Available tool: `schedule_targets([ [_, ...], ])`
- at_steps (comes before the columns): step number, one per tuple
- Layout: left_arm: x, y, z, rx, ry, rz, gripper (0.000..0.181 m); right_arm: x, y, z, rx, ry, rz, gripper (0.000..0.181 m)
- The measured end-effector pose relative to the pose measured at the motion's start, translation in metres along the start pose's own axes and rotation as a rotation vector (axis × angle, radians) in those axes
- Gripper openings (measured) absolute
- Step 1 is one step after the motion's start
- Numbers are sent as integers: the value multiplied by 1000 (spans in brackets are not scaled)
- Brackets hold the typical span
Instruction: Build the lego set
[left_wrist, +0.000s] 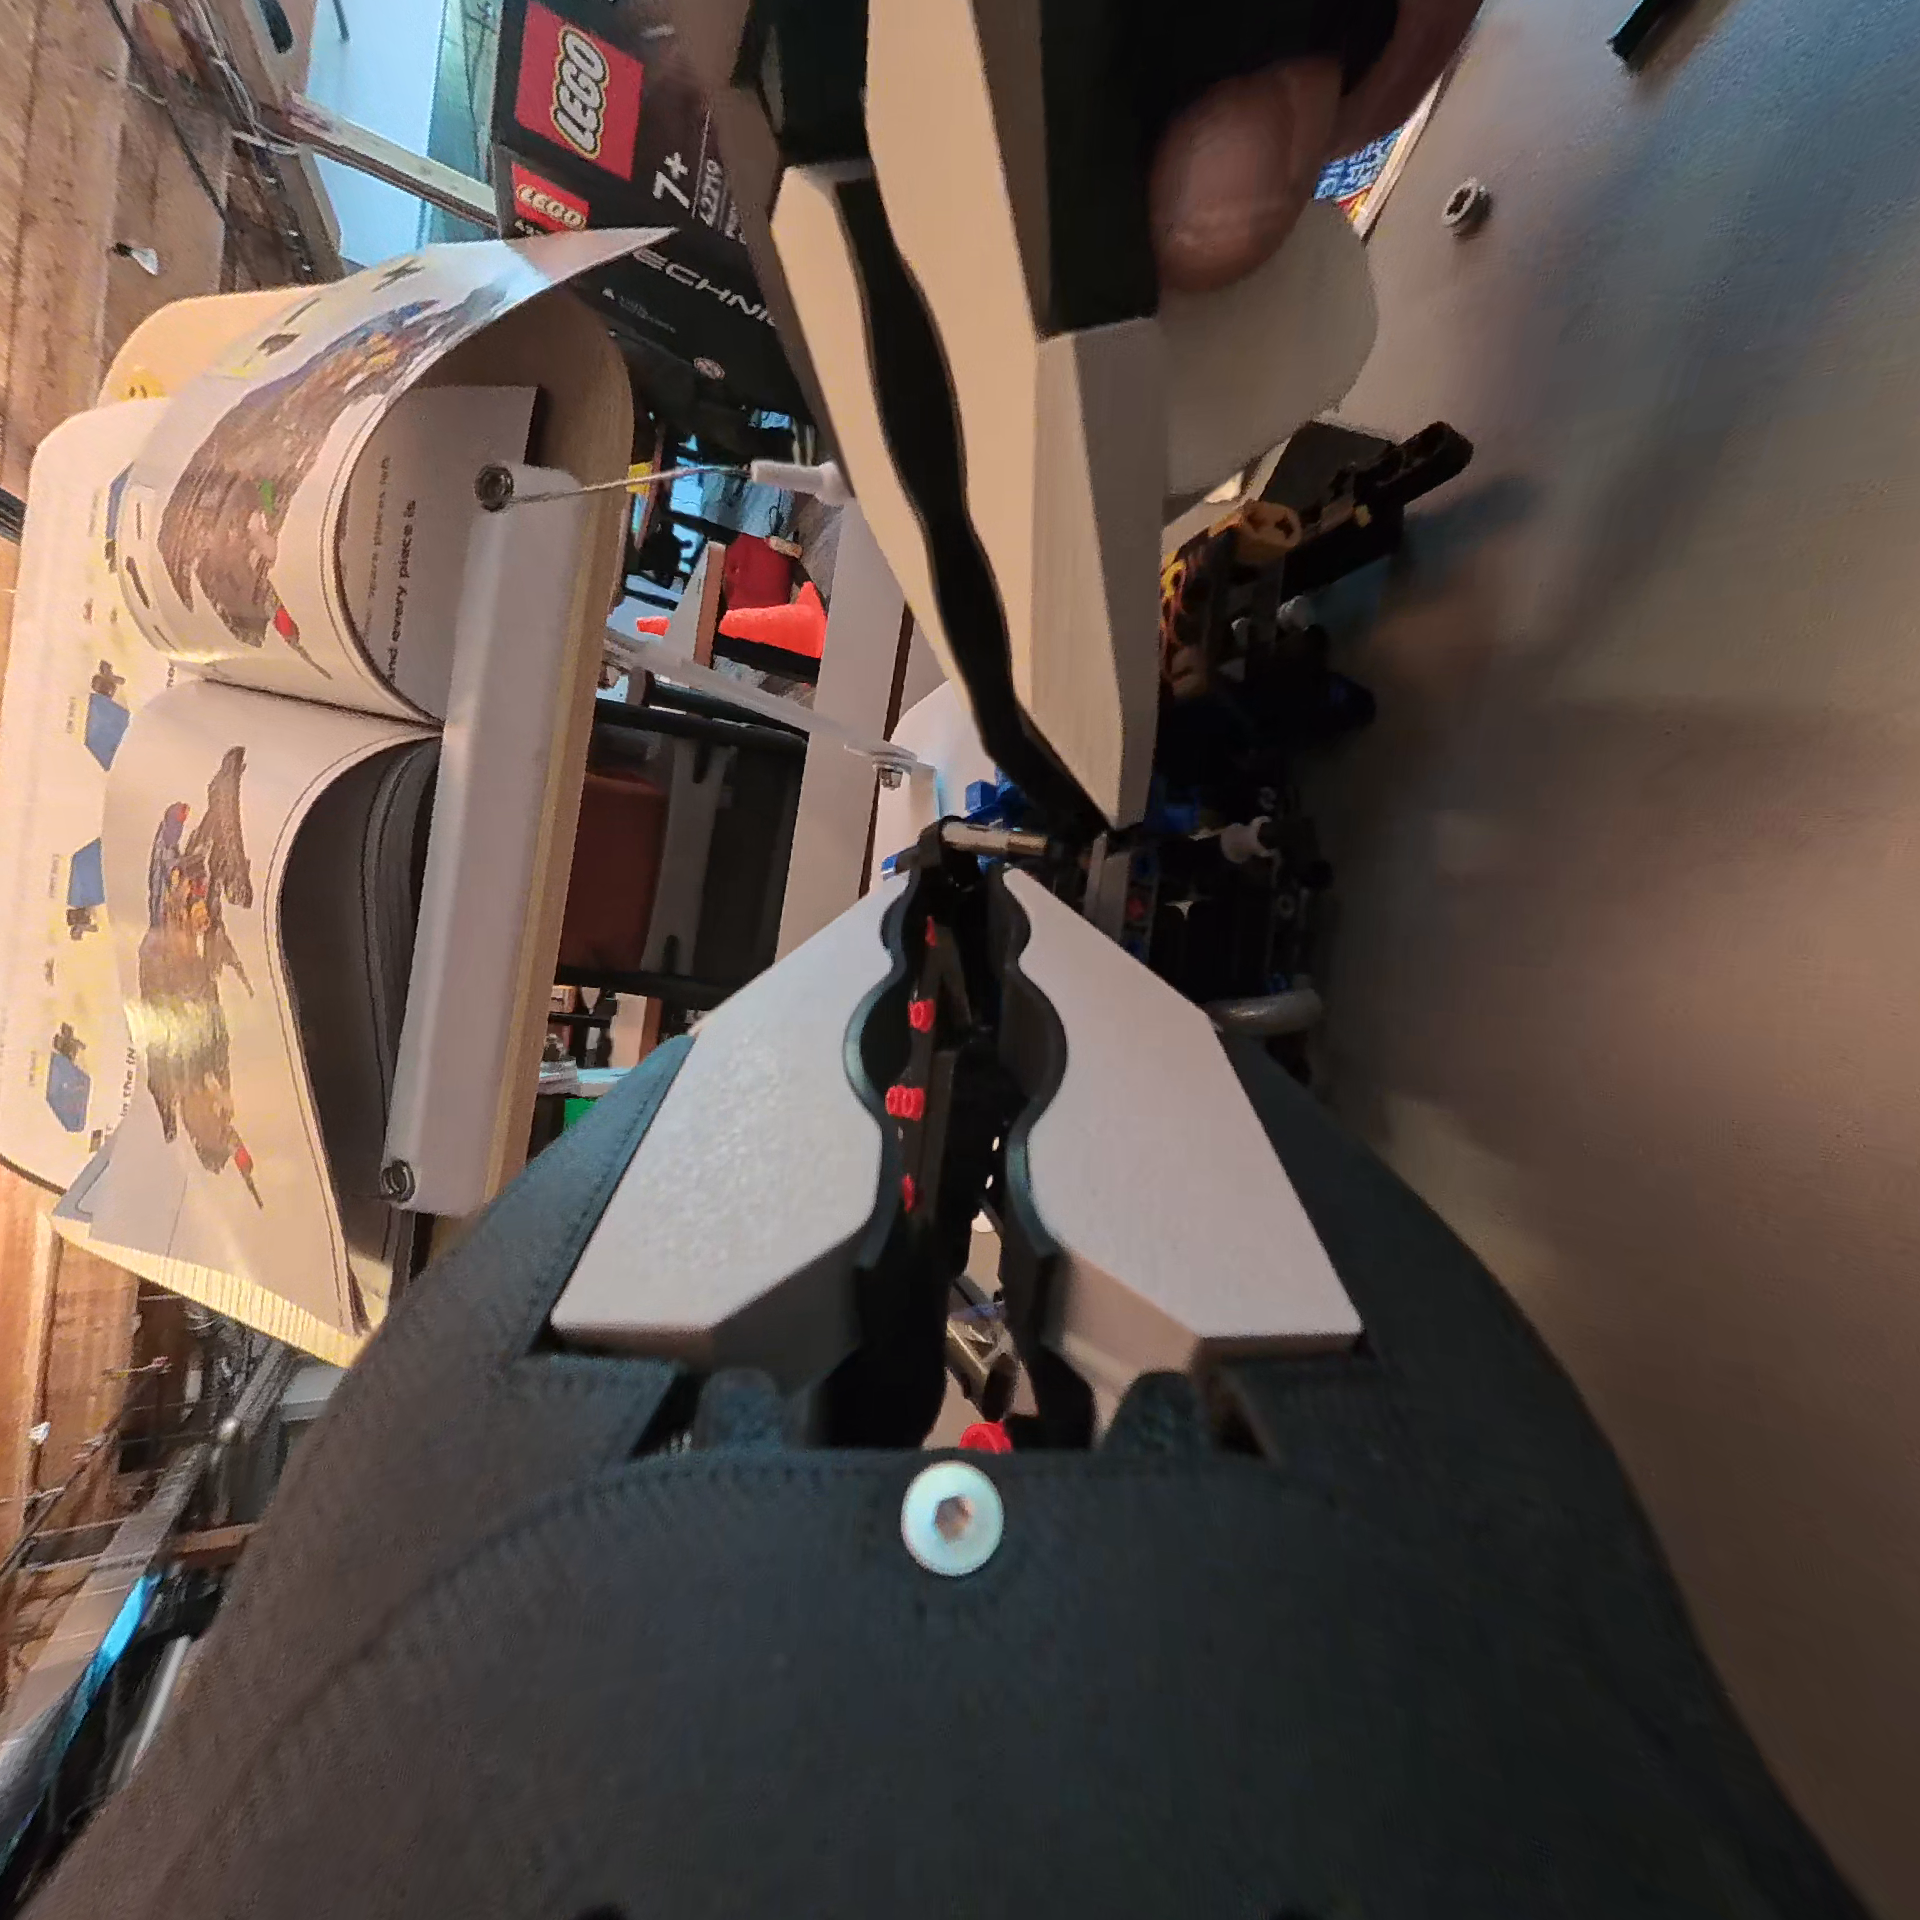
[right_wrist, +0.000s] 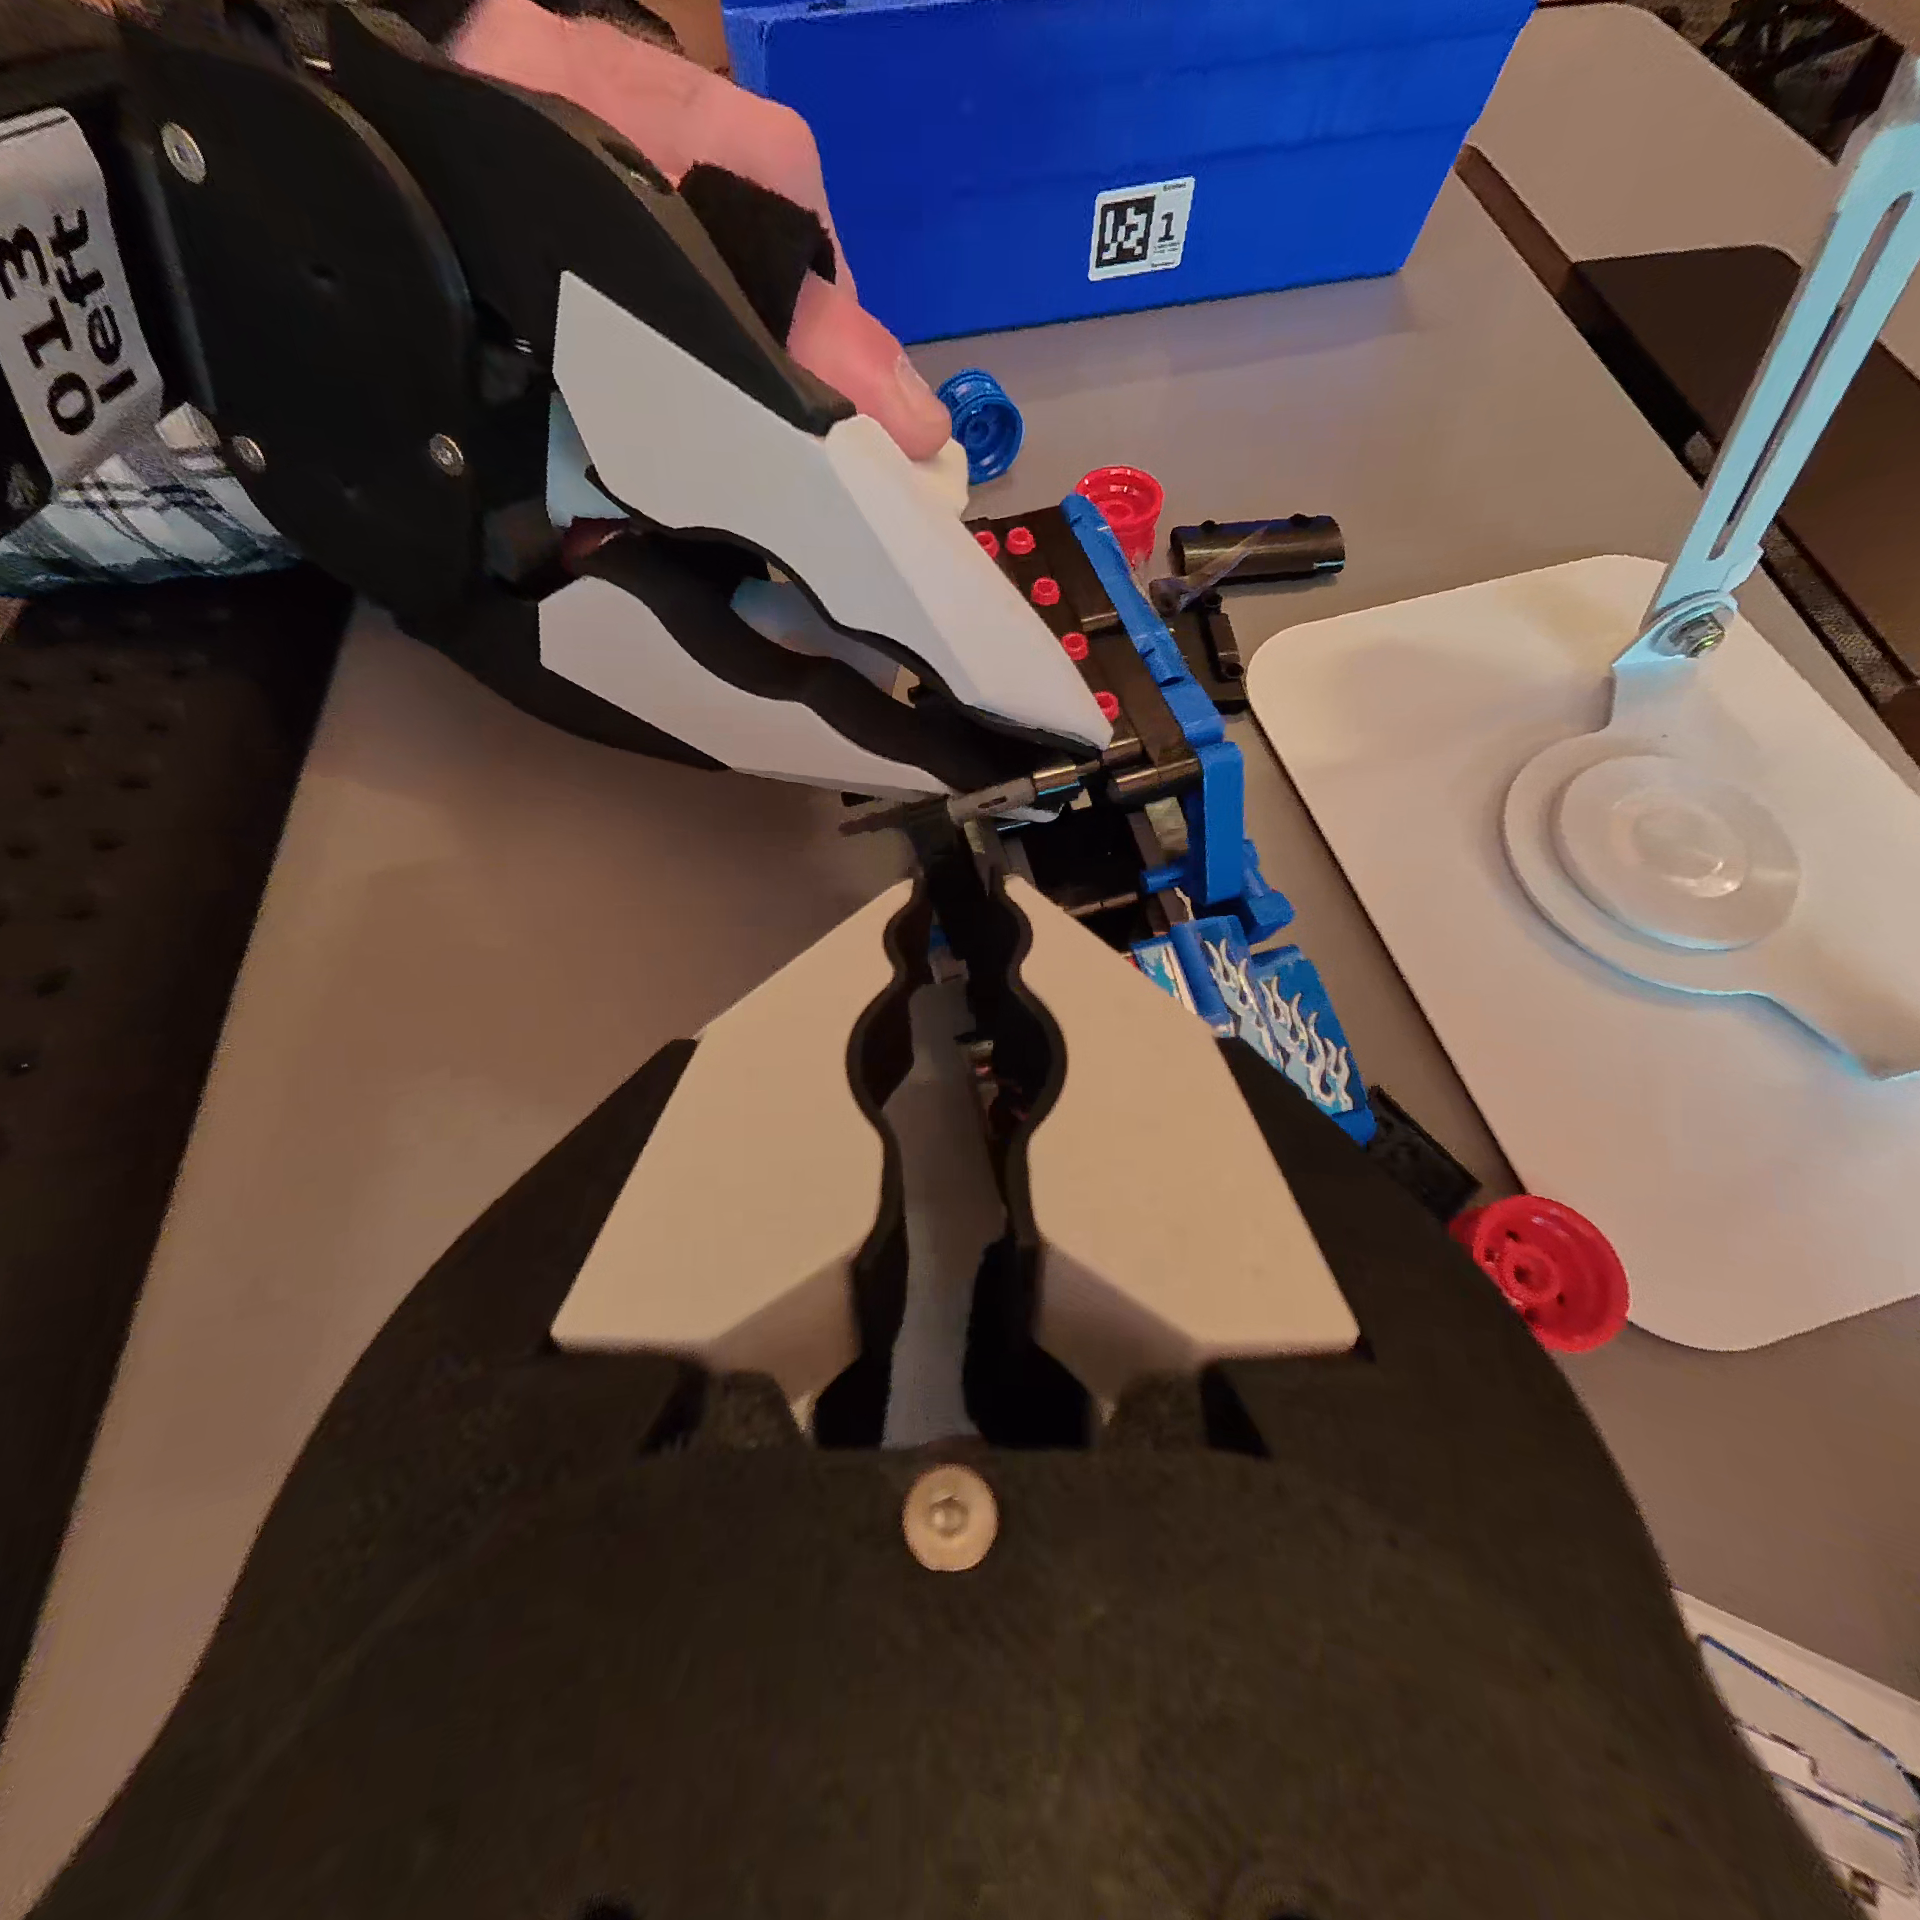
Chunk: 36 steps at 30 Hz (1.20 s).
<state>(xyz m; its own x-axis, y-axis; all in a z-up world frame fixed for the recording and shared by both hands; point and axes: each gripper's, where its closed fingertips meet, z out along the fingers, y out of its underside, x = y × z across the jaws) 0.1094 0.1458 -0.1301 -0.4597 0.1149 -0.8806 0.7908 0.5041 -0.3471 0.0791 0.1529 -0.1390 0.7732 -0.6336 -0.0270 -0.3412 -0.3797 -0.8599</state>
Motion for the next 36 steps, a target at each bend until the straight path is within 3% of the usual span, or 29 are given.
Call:
schedule_targets([
  [3,0,1,1,-3,-8,16,9,-2,-1,0,0,-14,10,7],
  [13,0,2,1,3,-16,32,9,-8,-5,-7,-44,-271,206,6],
  [27,1,3,0,15,-5,18,8,-6,-2,-5,-170,-270,37,6],
  [36,1,2,2,22,-6,-2,9,-6,-3,-8,-146,-303,64,6],
])
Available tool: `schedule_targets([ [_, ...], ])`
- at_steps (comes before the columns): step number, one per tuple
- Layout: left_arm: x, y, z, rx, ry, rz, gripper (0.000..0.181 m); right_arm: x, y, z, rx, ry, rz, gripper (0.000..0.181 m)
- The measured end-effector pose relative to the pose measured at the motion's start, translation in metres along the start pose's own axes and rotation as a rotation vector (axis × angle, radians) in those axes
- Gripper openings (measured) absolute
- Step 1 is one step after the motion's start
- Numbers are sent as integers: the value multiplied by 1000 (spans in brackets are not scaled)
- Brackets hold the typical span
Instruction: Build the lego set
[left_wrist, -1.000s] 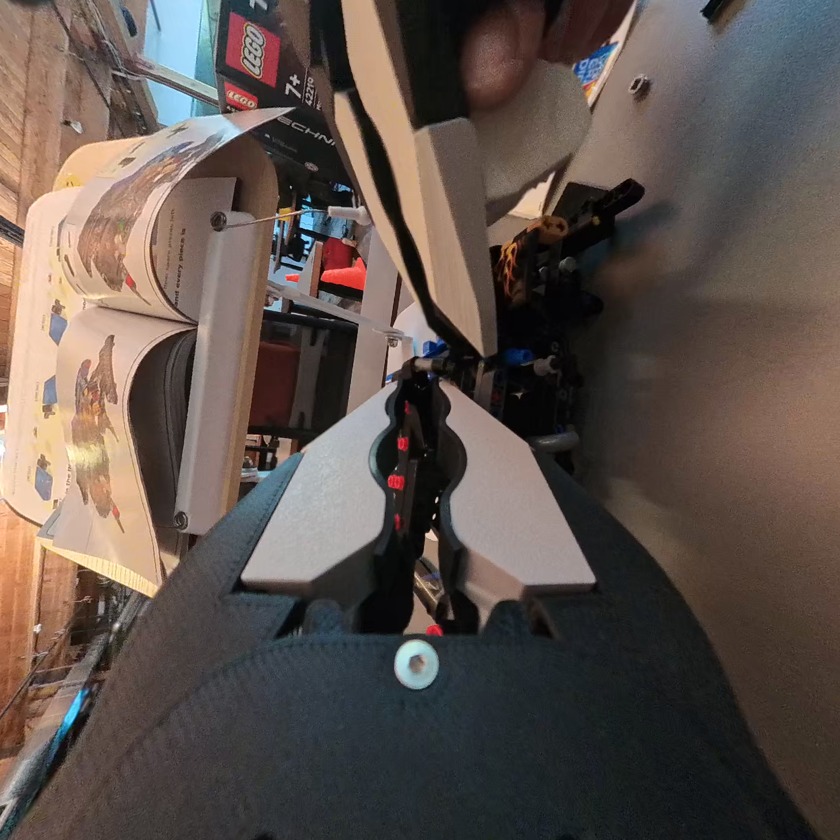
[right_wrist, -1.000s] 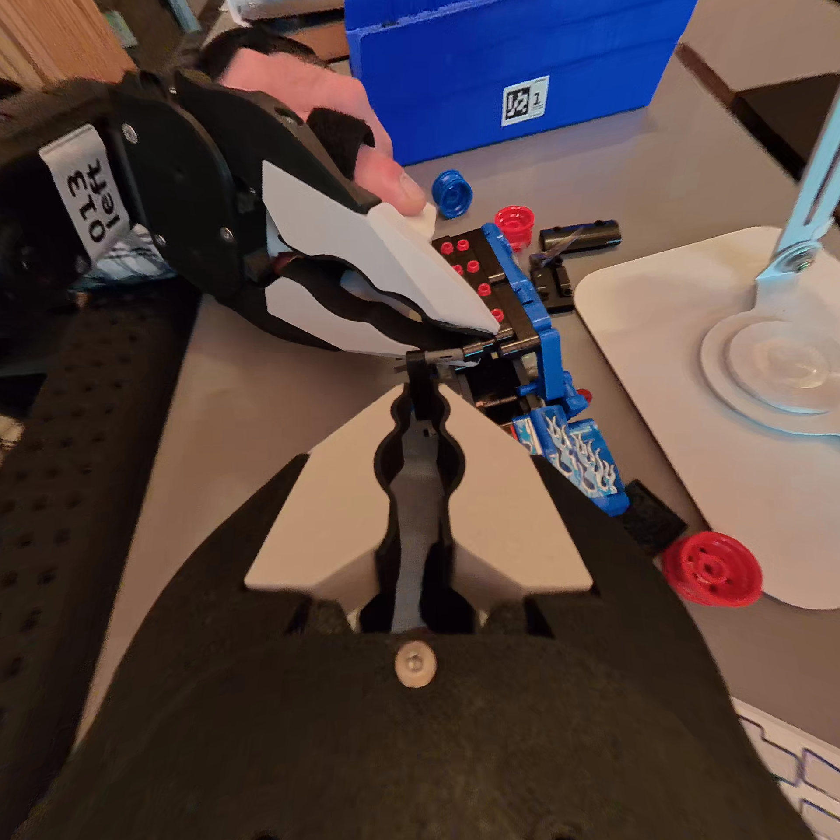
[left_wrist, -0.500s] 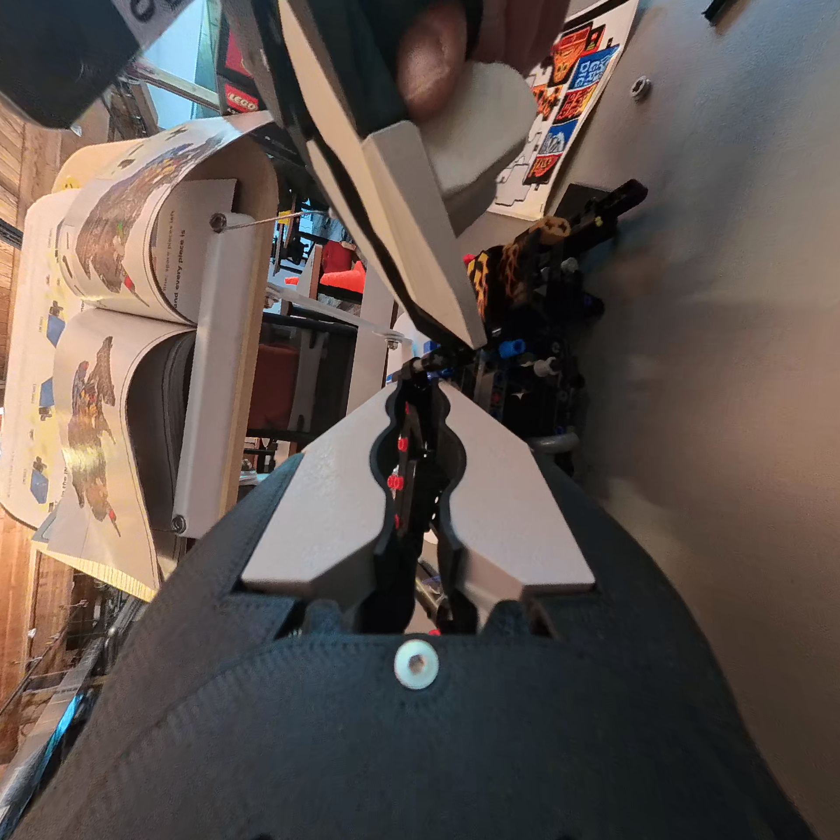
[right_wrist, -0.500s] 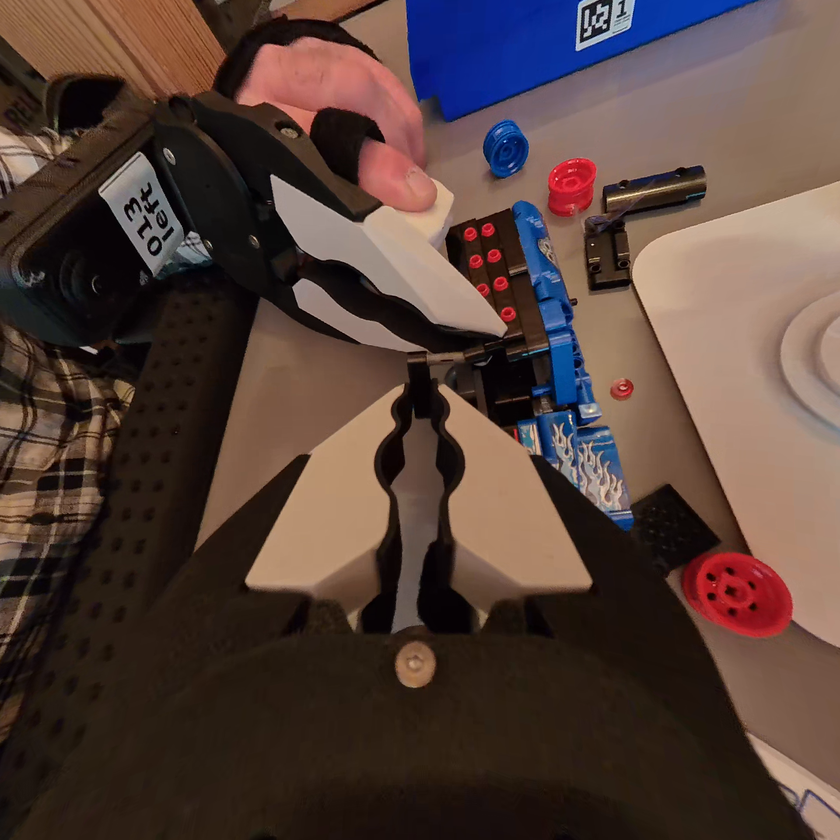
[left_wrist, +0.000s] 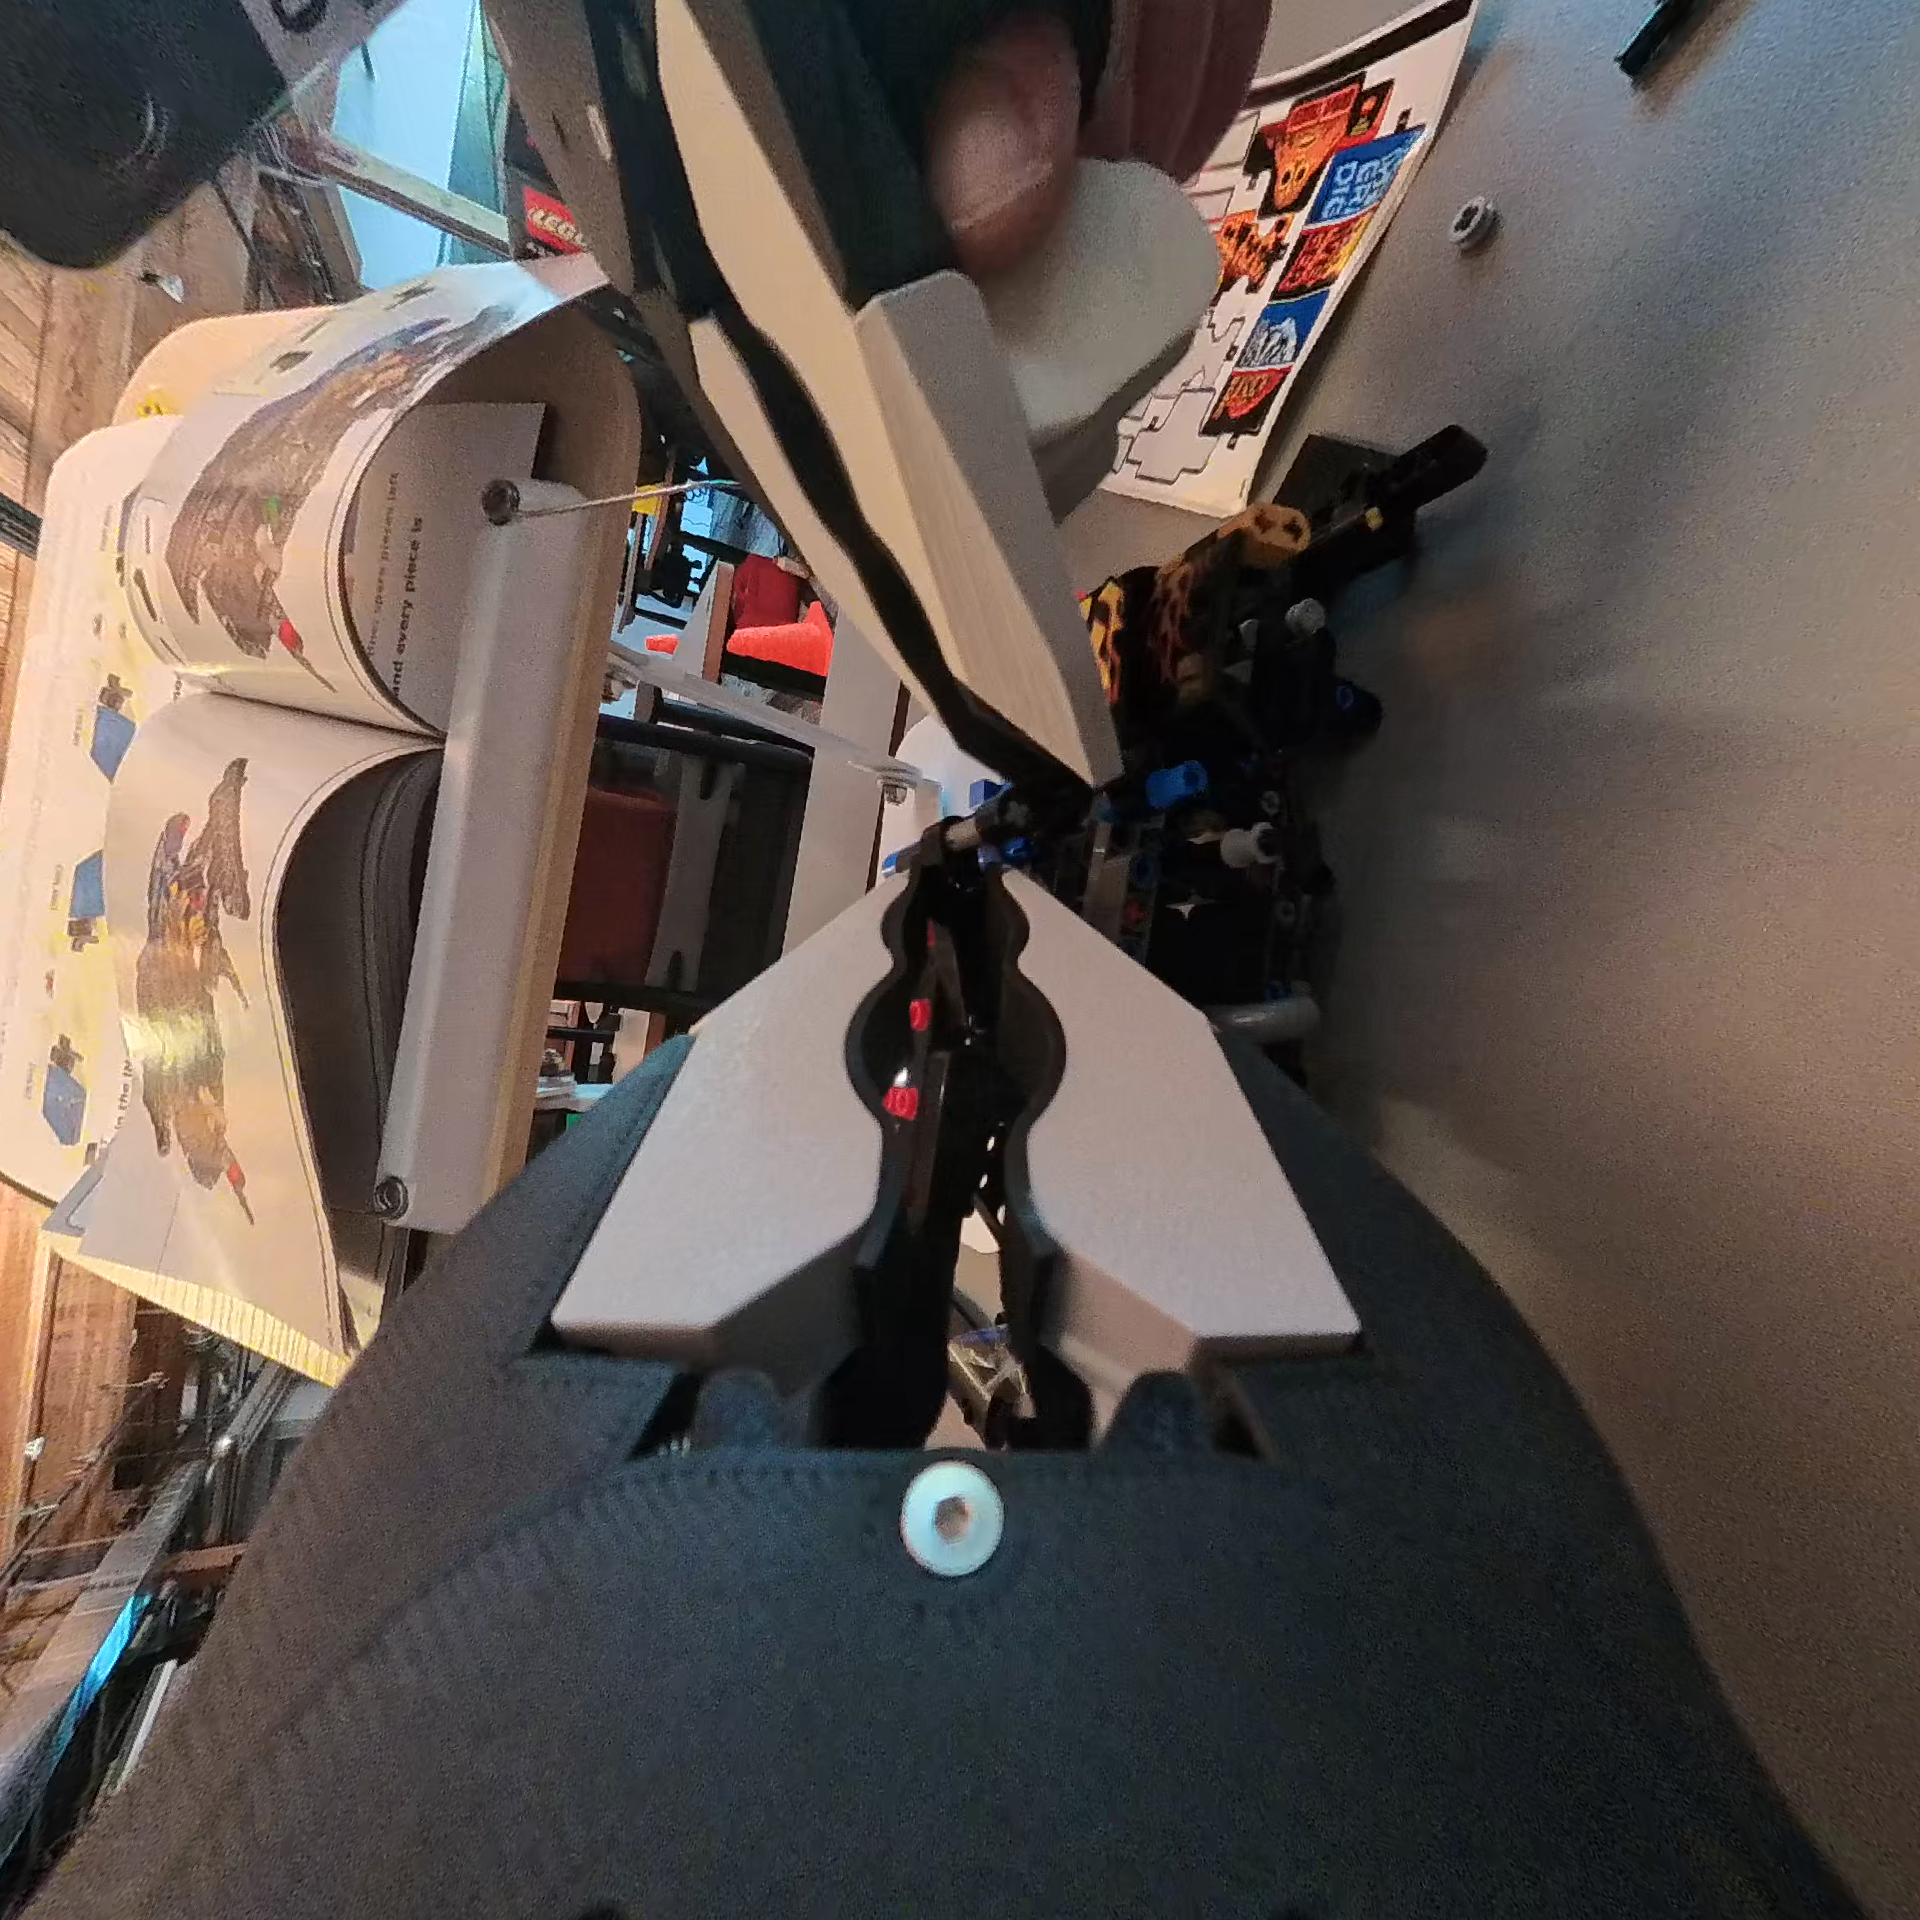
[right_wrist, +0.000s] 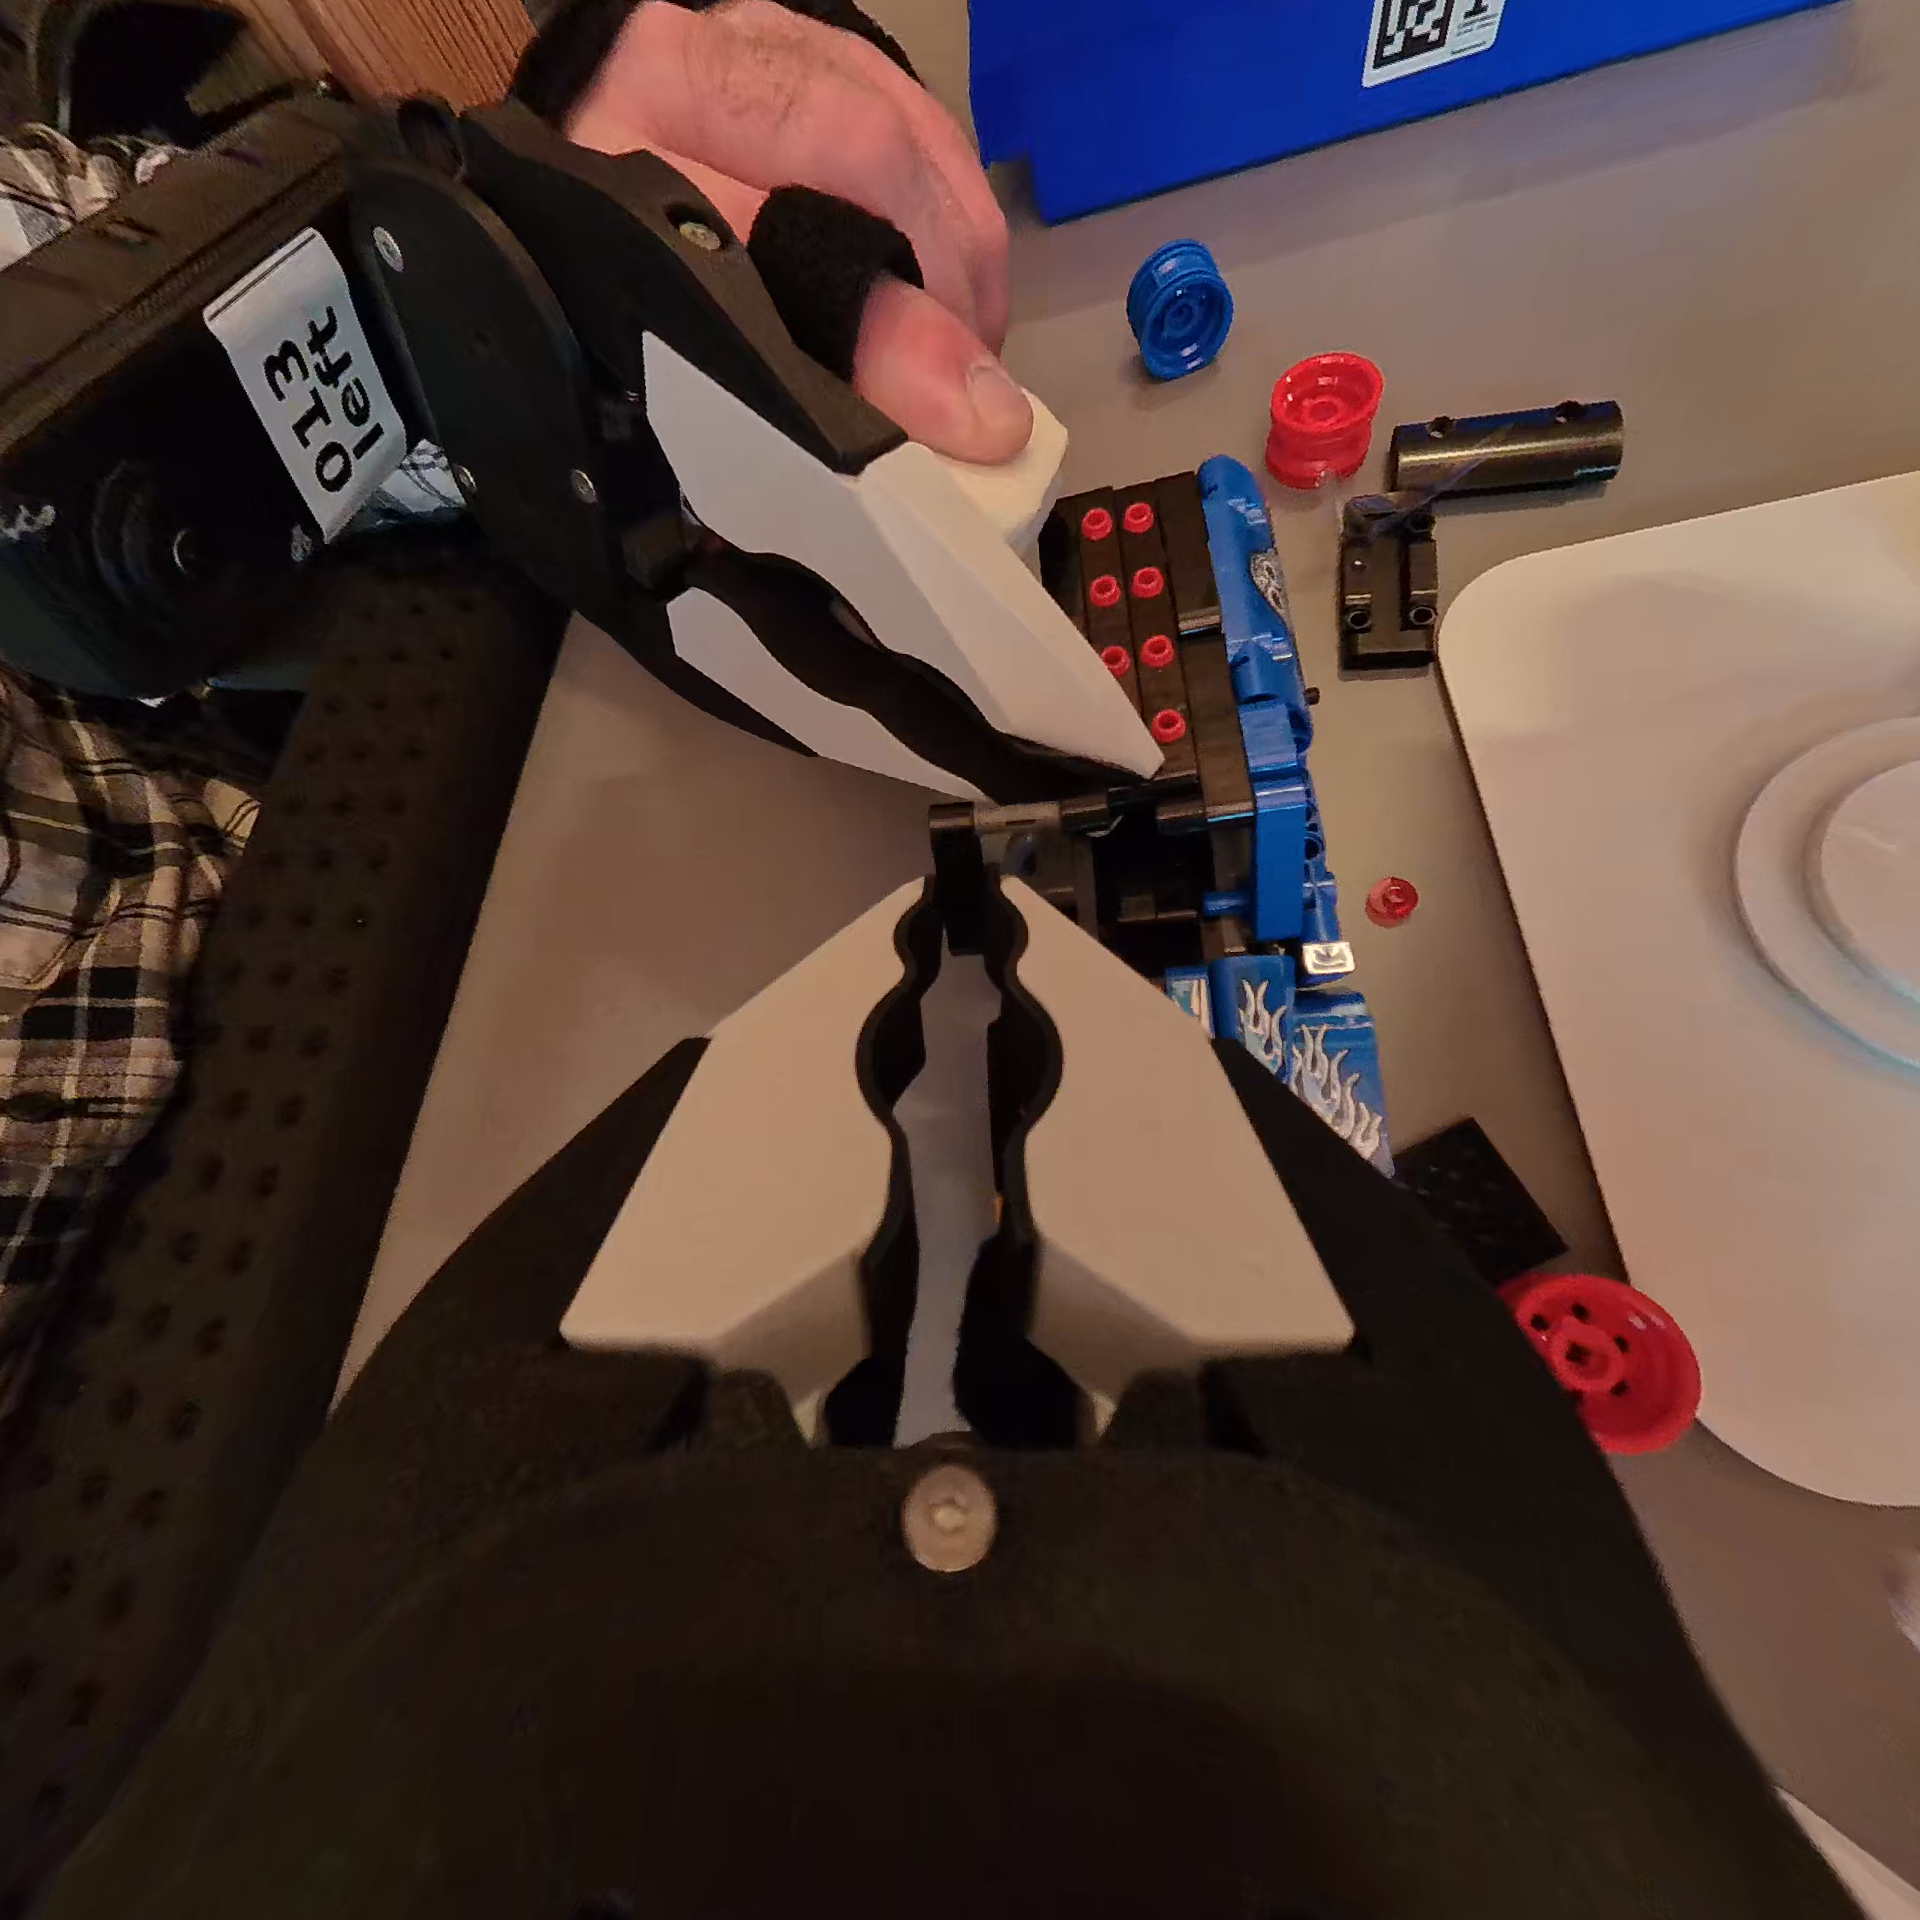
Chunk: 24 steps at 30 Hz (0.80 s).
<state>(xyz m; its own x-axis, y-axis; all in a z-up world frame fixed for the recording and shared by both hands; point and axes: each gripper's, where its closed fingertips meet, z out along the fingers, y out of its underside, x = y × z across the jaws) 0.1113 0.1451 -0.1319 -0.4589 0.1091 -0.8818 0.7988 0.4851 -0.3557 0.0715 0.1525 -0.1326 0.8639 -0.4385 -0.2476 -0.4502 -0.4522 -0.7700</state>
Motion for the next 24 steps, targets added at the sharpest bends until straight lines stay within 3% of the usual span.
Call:
schedule_targets([
  [17,0,-2,1,-3,-6,-24,8,0,0,-2,26,47,23,6],
  [24,0,-3,1,-17,-17,-40,9,4,-1,5,28,146,-21,7],
])
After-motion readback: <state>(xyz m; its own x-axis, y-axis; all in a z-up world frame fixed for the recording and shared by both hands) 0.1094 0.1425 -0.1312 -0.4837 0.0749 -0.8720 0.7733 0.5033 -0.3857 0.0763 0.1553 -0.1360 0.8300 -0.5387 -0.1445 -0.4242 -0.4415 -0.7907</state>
